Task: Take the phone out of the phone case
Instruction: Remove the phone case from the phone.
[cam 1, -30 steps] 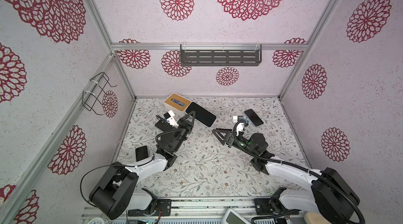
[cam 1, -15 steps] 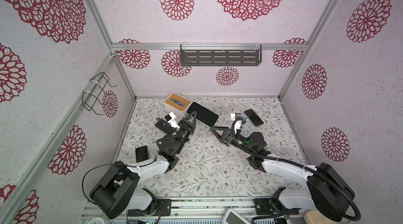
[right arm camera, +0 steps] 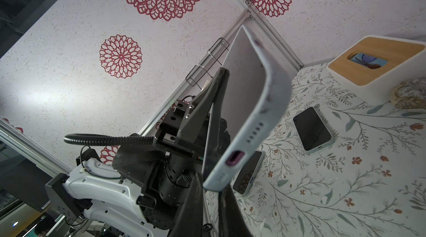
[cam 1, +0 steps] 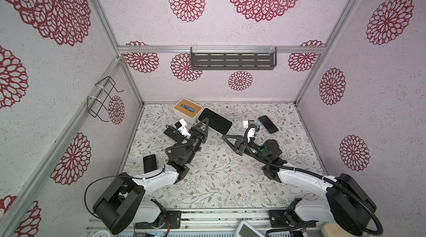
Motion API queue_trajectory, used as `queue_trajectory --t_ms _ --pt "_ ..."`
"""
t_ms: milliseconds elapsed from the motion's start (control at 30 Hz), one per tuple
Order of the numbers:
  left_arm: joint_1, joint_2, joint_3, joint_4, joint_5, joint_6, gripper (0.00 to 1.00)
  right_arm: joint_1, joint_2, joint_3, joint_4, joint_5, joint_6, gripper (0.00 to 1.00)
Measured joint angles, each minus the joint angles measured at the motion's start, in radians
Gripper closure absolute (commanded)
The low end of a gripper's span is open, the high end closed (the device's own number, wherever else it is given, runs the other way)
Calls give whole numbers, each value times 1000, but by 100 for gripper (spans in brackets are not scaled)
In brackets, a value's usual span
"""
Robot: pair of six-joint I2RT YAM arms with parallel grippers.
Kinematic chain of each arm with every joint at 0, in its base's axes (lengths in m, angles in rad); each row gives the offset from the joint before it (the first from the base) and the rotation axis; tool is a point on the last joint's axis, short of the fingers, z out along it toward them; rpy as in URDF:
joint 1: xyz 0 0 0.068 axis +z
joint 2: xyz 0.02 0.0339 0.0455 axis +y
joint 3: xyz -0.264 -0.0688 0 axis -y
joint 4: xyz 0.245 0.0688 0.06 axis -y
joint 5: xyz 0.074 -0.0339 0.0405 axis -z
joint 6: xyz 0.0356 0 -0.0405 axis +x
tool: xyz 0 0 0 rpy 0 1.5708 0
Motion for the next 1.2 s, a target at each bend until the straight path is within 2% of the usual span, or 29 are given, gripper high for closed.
queue_trajectory --t_ms 133,367,433,467,500,567,667,967,1200 --pt "-2 -44 17 -76 14 11 100 0 -30 14 -81 -19 -92 100" --pt "2 -139 88 -346 74 27 100 6 -51 103 -346 17 -378 100" --pt "8 -188 82 -394 90 36 100 -4 -54 109 -364 20 -423 78" --pt "15 -220 72 -414 104 37 100 -9 -60 102 -359 18 -437 64" --pt "28 -252 62 -434 114 38 100 -12 -69 86 -346 16 -436 53" --pt "58 -301 49 -465 116 46 100 -16 -87 37 -303 6 -425 40" --pt "87 -335 47 -474 111 67 100 -17 -80 -41 -188 -27 -353 31" --pt "78 -211 -18 -253 109 70 100 0 89 -92 249 -79 -47 27" --pt "61 -174 -29 -152 103 73 100 10 106 -47 319 -69 23 30"
